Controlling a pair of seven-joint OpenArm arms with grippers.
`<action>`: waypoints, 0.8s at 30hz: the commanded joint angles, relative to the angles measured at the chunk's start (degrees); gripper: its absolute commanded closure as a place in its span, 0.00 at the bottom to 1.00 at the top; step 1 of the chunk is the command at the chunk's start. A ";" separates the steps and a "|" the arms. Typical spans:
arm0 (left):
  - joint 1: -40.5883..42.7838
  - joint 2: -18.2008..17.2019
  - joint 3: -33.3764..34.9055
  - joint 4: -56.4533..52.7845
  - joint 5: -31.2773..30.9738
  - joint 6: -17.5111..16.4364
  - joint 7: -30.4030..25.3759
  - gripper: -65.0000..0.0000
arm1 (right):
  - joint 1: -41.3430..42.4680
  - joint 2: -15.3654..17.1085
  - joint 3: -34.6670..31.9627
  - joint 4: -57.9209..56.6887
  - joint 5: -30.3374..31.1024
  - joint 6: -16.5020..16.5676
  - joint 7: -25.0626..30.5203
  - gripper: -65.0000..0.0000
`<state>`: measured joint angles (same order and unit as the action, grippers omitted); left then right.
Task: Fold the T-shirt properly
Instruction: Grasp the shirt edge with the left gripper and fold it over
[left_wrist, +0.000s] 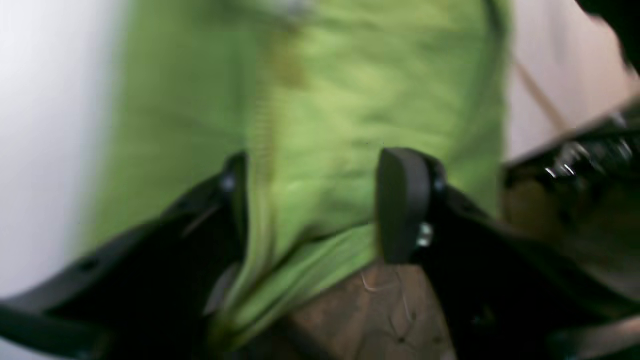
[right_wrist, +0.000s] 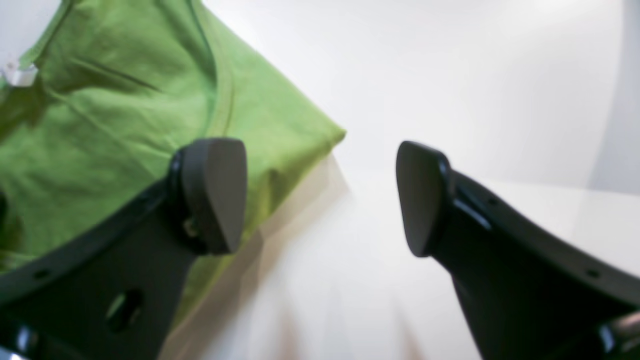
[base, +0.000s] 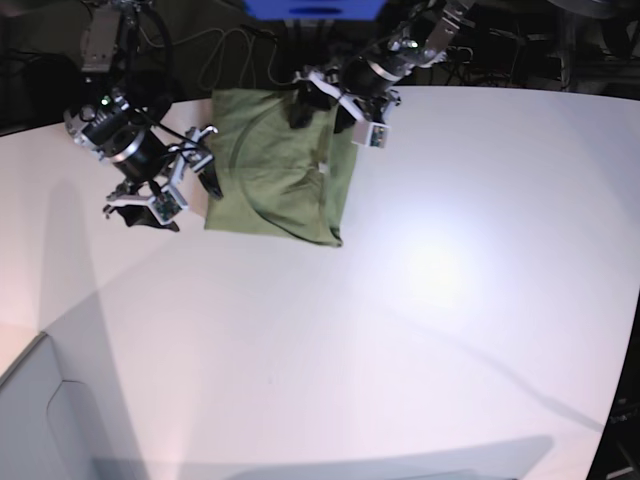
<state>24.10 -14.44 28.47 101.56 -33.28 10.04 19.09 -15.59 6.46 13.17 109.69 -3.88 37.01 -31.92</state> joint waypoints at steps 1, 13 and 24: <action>0.03 -0.03 0.50 0.38 -0.17 -0.50 -1.03 0.57 | 0.25 0.18 0.24 1.21 0.93 0.39 1.46 0.31; 0.21 -0.46 0.76 3.72 -0.09 -0.42 -1.11 0.87 | -0.54 0.35 0.24 1.21 0.85 0.39 1.46 0.31; -0.58 -6.18 0.50 9.96 -0.17 -0.07 -1.38 1.00 | -0.54 0.09 0.15 1.21 0.85 0.39 1.46 0.32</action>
<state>23.64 -20.36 29.02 110.32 -33.26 10.46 18.87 -16.40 6.33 13.17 109.69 -3.86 37.01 -31.88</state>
